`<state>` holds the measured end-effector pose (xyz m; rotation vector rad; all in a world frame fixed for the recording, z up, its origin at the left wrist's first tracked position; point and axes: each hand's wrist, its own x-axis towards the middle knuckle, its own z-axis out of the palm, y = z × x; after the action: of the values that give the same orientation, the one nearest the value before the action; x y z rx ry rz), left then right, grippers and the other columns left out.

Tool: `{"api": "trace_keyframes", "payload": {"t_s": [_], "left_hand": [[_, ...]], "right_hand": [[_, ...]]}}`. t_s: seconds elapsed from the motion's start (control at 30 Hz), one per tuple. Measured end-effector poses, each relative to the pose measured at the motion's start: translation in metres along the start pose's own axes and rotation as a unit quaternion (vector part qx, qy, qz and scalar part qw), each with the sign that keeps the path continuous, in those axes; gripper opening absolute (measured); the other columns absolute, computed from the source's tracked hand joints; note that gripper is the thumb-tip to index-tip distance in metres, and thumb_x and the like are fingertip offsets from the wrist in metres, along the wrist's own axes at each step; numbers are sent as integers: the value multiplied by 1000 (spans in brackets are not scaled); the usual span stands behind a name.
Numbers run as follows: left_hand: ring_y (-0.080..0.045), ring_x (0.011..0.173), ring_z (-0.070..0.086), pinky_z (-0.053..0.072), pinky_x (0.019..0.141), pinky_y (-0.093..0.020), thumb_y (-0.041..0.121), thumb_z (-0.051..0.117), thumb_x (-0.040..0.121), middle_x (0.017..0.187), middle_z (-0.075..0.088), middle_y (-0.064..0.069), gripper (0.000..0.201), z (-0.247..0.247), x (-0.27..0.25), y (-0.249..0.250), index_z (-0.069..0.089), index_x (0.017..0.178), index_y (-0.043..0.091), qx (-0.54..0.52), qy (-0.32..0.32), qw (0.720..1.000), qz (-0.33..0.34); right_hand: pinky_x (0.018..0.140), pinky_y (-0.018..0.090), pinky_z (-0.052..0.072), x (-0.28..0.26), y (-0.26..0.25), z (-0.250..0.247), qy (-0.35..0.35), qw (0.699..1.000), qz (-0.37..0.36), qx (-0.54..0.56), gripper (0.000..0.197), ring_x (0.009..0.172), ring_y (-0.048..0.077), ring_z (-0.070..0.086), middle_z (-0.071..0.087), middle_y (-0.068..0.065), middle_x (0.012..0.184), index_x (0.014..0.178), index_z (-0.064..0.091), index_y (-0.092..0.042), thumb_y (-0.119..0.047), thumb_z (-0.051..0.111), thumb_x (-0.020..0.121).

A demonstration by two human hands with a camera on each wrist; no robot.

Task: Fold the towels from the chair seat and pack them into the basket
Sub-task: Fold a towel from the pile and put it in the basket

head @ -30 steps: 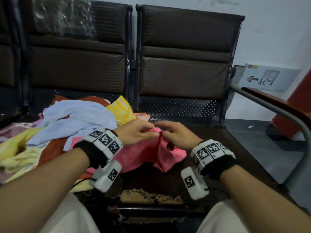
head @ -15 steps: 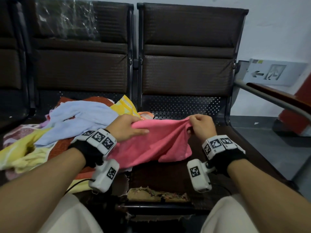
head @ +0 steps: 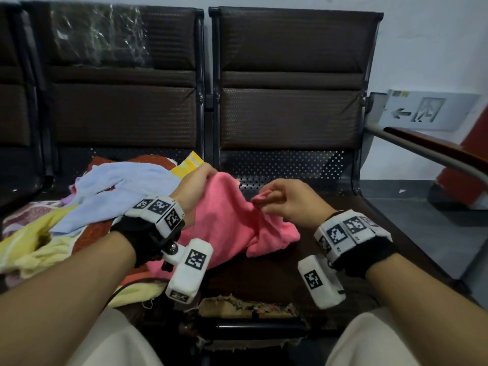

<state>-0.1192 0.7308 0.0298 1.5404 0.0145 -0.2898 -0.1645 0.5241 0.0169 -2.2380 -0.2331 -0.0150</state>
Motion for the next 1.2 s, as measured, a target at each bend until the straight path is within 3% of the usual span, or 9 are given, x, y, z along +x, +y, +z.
{"api": "trace_keyframes", "payload": {"t_s": [0.07,0.13,0.27,0.5,0.67,0.77,0.87,1.03,1.2], "left_hand": [[-19,66,51,41,69,-32,24,51,84,63,54,-2,21,-1,2,-1,57,66,16,25,41,999,12],[-18,71,55,45,70,-31,19,51,89,72,59,-4,19,-2,4,-4,60,74,14,41,41,998,29],[-17,85,59,47,74,-29,4,50,90,92,68,-5,21,-7,5,-9,70,88,11,72,-8,996,45],[-16,84,60,48,65,-25,-4,63,81,96,68,-6,25,-12,1,-14,73,101,9,123,-44,990,48],[-6,57,58,54,62,-20,-7,73,71,60,65,5,30,-10,-2,-13,73,97,8,115,-29,990,79],[-17,82,63,54,84,-34,0,71,77,96,72,-15,24,-8,-5,-13,72,101,3,92,-34,993,72],[-22,91,63,54,81,-31,2,67,83,108,68,-21,22,-8,-7,-13,70,104,1,78,-52,994,50],[-23,77,60,55,68,-26,-5,57,86,84,65,-17,21,-1,-12,-15,68,103,0,65,-104,992,14],[-9,52,62,58,63,-24,5,57,89,58,65,-1,14,9,-14,-14,65,95,-5,-2,-133,991,-11]], "right_hand": [[80,19,50,-3,-5,1,32,987,-23,-157,9,76,-1,64,72,-8,80,91,72,-22,-22,71,82],[67,15,42,-4,-6,2,54,978,-47,-195,13,68,-3,57,66,-13,73,88,75,-25,-35,68,83],[76,19,39,3,-7,1,107,963,-89,-229,17,84,3,53,58,-10,96,86,74,-21,-36,65,86],[71,21,53,4,-17,17,25,997,-79,-2,4,75,5,67,73,-7,77,81,76,-25,-27,77,77],[71,23,51,10,-7,24,34,998,-9,-44,11,74,5,63,72,-3,78,83,75,-19,-27,78,76],[77,21,52,10,-8,27,20,997,-40,58,4,78,5,64,71,-4,81,85,72,-17,-13,71,83],[78,18,52,11,-9,27,39,990,-55,121,7,80,6,65,71,1,84,85,72,-13,-7,70,83],[64,19,51,11,-7,32,60,984,-2,169,12,66,5,63,67,-4,68,75,68,-18,-11,76,78],[72,32,53,15,-2,32,121,983,31,135,16,70,13,61,66,4,72,71,66,-20,-22,82,72]]}}
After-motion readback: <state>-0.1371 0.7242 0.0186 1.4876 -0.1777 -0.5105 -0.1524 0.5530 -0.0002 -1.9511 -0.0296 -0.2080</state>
